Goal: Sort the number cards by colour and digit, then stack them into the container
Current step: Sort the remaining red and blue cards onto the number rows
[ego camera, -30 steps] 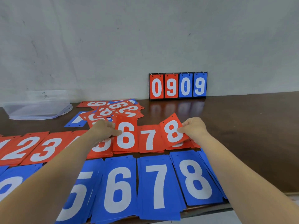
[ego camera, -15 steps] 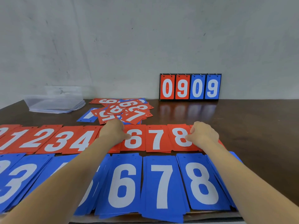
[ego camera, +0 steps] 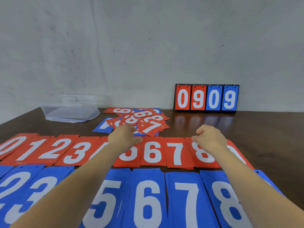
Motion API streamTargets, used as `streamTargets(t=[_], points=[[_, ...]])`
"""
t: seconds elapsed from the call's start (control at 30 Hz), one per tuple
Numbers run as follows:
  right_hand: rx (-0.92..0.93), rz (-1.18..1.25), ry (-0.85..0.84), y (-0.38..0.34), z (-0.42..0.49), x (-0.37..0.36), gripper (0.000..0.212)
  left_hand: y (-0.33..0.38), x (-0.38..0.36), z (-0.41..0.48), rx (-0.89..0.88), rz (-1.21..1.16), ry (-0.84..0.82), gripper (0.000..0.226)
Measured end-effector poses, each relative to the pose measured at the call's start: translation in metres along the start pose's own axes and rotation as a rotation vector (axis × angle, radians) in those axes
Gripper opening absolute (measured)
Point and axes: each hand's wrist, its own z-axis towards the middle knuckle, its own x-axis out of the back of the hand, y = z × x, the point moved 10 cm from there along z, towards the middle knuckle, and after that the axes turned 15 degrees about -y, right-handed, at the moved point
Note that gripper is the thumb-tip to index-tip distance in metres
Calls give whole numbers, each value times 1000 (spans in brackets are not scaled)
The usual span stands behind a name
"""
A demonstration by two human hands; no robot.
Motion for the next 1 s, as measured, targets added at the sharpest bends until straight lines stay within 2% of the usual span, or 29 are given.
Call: streamTargets(t=[0.2, 0.33, 0.43, 0.6, 0.8, 0.93, 1.0], points=[[-9, 30, -12, -37, 19, -6, 18, -39, 29, 16, 7, -37, 18, 47], [-12, 75, -20, -60, 35, -17, 24, -71, 42, 38, 56, -93, 7, 45], [-10, 62, -67, -80, 46, -30, 37, -83, 41, 59, 70, -159, -6, 45], [-21, 24, -189, -114, 75, -62, 70, -86, 34, 102, 96, -150, 1, 57], [-28, -63, -326, -138, 107, -113, 116, -94, 15, 149, 261, -44, -8, 76], [-4, -107, -339, -135, 121, -123, 120, -96, 0, 168, 371, 32, -73, 100], [7, -65, -317, -129, 125, -119, 116, -94, -3, 172, 372, 37, -69, 101]])
